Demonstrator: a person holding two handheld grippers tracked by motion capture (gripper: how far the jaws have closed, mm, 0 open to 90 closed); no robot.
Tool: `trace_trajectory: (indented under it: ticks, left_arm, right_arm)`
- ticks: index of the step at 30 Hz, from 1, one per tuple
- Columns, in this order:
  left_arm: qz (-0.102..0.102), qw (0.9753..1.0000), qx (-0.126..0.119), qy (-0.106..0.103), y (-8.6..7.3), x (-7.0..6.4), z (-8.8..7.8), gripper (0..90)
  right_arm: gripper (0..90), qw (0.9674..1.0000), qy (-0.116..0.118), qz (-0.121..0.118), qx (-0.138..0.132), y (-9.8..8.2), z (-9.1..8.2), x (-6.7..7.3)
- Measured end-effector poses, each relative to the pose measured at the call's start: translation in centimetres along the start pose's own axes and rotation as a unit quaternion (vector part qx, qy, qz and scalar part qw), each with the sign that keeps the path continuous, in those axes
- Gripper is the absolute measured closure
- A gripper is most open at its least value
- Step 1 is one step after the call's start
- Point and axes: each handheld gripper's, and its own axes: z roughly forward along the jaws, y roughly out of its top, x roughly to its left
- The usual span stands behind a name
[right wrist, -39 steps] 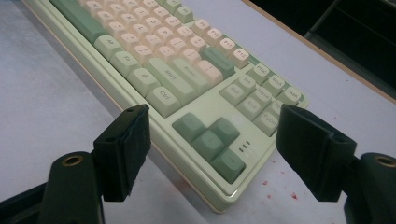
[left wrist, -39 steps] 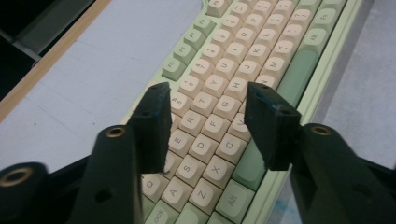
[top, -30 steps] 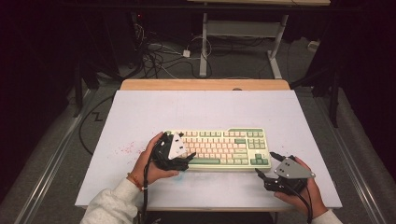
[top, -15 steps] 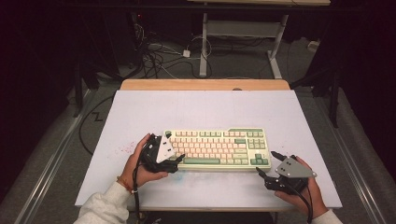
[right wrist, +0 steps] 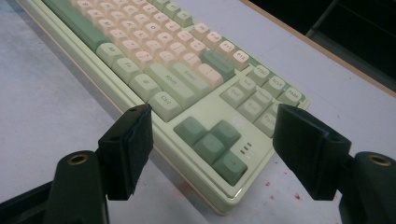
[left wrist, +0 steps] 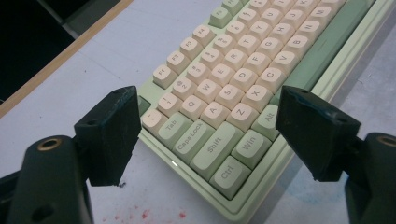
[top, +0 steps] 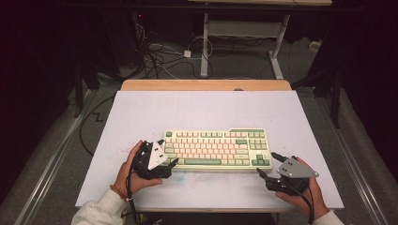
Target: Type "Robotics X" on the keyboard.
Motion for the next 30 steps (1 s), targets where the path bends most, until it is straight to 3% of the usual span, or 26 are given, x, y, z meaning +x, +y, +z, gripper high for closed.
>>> trace_trajectory:
  ticks: [6, 10, 22, 26, 30]
  left_arm:
    - [0.000, 0.9999, 0.010, -0.002, -0.7, 0.1, -0.2, 20.9]
    - [-0.002, 0.9998, 0.018, -0.004, -1.2, 0.1, -0.2, 20.7]
    - [-0.006, 0.9993, 0.038, -0.001, -2.5, 0.1, -0.3, 20.5]
    - [-0.006, 0.9991, 0.042, -0.002, -2.6, 0.1, -0.3, 20.1]
    - [-0.005, 0.9990, 0.045, -0.003, -2.7, 0.1, -0.2, 20.1]
  right_arm:
    - [31.4, 1.0000, 0.003, -0.003, -0.003, 0.2, 0.1, 0.1]
    - [34.0, 0.9998, 0.019, 0.002, -0.008, 0.5, 0.1, -0.1]
    - [75.8, 0.9989, 0.035, -0.011, 0.028, 1.8, 1.4, 0.0]
    - [85.7, 0.9982, 0.051, -0.008, 0.029, 2.4, 1.9, -0.2]
    - [89.7, 0.9974, 0.063, -0.006, 0.033, 3.0, 2.6, -0.3]
